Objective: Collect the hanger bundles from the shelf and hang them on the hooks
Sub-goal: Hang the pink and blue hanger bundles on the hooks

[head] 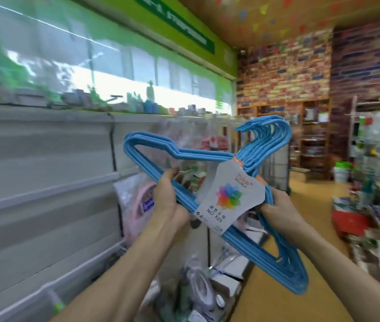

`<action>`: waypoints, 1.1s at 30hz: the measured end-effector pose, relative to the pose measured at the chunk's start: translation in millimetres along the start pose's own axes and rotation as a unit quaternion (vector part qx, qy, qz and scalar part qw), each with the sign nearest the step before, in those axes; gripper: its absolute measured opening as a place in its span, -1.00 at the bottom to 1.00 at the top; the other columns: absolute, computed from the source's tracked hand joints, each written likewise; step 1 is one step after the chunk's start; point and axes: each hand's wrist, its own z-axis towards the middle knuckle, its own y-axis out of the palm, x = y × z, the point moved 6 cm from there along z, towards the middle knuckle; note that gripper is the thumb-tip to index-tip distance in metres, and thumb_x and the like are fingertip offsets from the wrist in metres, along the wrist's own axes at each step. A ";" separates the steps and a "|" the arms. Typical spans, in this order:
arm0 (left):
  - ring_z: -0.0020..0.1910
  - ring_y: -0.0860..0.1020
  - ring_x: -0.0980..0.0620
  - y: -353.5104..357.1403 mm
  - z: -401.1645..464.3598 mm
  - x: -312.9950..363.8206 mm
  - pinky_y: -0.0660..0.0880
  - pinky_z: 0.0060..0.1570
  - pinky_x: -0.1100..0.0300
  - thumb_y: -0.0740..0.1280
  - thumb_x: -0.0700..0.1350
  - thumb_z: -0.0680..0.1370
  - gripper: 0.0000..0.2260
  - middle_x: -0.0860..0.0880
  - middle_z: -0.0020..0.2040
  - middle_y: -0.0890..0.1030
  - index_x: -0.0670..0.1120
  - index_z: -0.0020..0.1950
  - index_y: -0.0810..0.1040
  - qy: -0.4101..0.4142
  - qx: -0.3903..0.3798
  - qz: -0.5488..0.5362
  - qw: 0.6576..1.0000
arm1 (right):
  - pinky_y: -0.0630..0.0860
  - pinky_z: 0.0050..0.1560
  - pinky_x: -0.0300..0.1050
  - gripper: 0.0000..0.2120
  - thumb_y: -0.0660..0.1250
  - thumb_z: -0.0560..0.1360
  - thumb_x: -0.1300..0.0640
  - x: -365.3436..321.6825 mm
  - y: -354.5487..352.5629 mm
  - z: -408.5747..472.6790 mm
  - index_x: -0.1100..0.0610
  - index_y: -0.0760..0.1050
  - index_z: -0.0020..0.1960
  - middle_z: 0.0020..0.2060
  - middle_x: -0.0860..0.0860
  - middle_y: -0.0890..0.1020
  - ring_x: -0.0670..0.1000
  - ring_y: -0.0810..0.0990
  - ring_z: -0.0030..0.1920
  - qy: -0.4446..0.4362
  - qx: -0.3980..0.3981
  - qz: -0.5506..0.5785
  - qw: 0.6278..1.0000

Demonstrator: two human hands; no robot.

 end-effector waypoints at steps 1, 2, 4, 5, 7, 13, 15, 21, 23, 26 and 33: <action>-0.36 0.57 -0.03 -9.4 -9.7 11.7 0.56 -0.27 0.11 0.37 -0.12 0.53 -0.87 -0.06 -0.32 0.57 -0.13 -0.19 0.52 0.023 0.019 0.003 1.000 | 0.52 -0.31 -0.22 -0.75 0.31 0.53 0.40 -7.6 10.0 -2.2 0.09 0.57 0.04 -0.26 -0.01 0.66 -0.09 0.59 -0.28 -0.007 -0.022 0.006 1.000; -0.32 0.56 -0.03 -18.1 -19.9 22.4 0.56 -0.24 0.09 0.39 -0.12 0.51 -0.90 -0.05 -0.30 0.56 -0.13 -0.12 0.53 0.047 0.035 -0.002 0.998 | 0.52 -0.29 -0.20 -0.74 0.31 0.53 0.41 -13.6 19.9 -4.7 0.09 0.57 0.06 -0.25 -0.02 0.66 -0.09 0.58 -0.27 -0.012 -0.041 0.015 0.999; -0.21 0.55 -0.03 -34.8 -42.0 44.6 0.60 -0.10 0.00 0.43 -0.12 0.48 -0.82 -0.05 -0.20 0.56 -0.13 0.03 0.54 0.092 0.060 -0.018 0.994 | 0.53 -0.28 -0.19 -0.75 0.29 0.53 0.43 -25.4 41.2 -11.1 0.12 0.56 0.06 -0.25 0.00 0.66 -0.09 0.57 -0.29 -0.025 -0.077 0.032 0.996; -0.15 0.54 -0.03 -42.9 -54.1 55.0 0.59 -0.07 -0.02 0.42 -0.12 0.49 -0.84 -0.05 -0.15 0.54 -0.13 0.02 0.53 0.110 0.074 -0.019 0.991 | 0.53 -0.31 -0.20 -0.75 0.28 0.52 0.45 -31.4 53.0 -15.2 0.15 0.56 0.05 -0.26 0.02 0.65 -0.07 0.56 -0.30 -0.032 -0.094 0.039 0.994; -0.06 0.52 -0.03 -58.8 -80.1 73.1 0.54 -0.14 0.03 0.38 -0.11 0.54 -0.91 -0.04 -0.10 0.53 -0.12 -0.07 0.53 0.137 0.106 -0.021 0.985 | 0.45 -0.42 -0.27 -0.76 0.26 0.51 0.48 -43.0 77.8 -25.3 0.17 0.53 -0.03 -0.34 0.03 0.62 -0.02 0.53 -0.34 -0.039 -0.130 0.058 0.989; -0.01 0.52 -0.03 -109.3 -157.8 131.4 0.49 0.14 0.00 0.40 -0.08 0.52 -0.89 -0.05 -0.01 0.55 -0.09 -0.04 0.54 0.228 0.184 -0.009 0.956 | 0.45 -0.28 -0.01 -0.75 0.28 0.51 0.44 -82.8 155.3 -61.4 0.14 0.58 0.01 -0.34 0.10 0.64 0.05 0.48 -0.31 -0.085 -0.241 0.111 0.960; 0.04 0.52 -0.04 -124.6 -186.7 152.0 0.45 0.26 -0.04 0.41 -0.08 0.51 -0.89 -0.06 0.02 0.56 -0.08 -0.03 0.55 0.262 0.206 -0.011 0.943 | 0.44 -0.39 -0.15 -0.72 0.28 0.52 0.45 -101.4 178.8 -75.0 0.08 0.54 -0.07 -0.42 -0.02 0.61 0.02 0.47 -0.35 -0.096 -0.269 0.131 0.949; 0.02 0.53 -0.03 -162.9 -279.6 207.4 0.51 -0.02 0.04 0.43 -0.06 0.49 -0.79 -0.04 0.01 0.58 -0.09 0.07 0.55 0.351 0.257 -0.006 0.901 | 0.50 -0.32 -0.24 -0.60 0.26 0.47 0.51 -158.8 250.9 -127.5 -0.01 0.53 -0.08 -0.37 -0.02 0.62 -0.04 0.50 -0.32 -0.137 -0.360 0.158 0.909; 0.03 0.53 -0.03 -176.4 -309.1 224.4 0.52 -0.04 0.03 0.44 -0.06 0.47 -0.77 -0.05 0.01 0.58 -0.09 0.08 0.55 0.374 0.267 -0.001 0.888 | 0.39 -0.48 -0.33 -0.60 0.26 0.49 0.50 -175.2 273.8 -147.1 -0.02 0.51 -0.08 -0.49 -0.10 0.58 -0.13 0.44 -0.44 -0.139 -0.387 0.172 0.895; -0.02 0.54 -0.04 -191.8 -350.5 247.4 0.53 -0.03 0.04 0.43 -0.05 0.47 -0.81 -0.05 -0.04 0.57 -0.07 0.03 0.55 0.396 0.280 0.008 0.874 | 0.33 -0.54 -0.34 -0.55 0.26 0.49 0.50 -198.1 306.7 -178.6 -0.09 0.50 -0.02 -0.54 -0.12 0.56 -0.16 0.40 -0.51 -0.140 -0.423 0.183 0.876; -0.07 0.56 -0.07 -219.3 -439.3 295.7 0.59 -0.01 0.00 0.39 -0.06 0.52 -0.90 -0.05 -0.20 0.57 -0.08 -0.10 0.55 0.437 0.322 0.013 0.840 | 0.38 -0.50 -0.39 -0.62 0.26 0.51 0.49 -253.9 369.9 -249.5 0.00 0.51 -0.03 -0.51 -0.13 0.58 -0.24 0.46 -0.53 -0.143 -0.472 0.229 0.839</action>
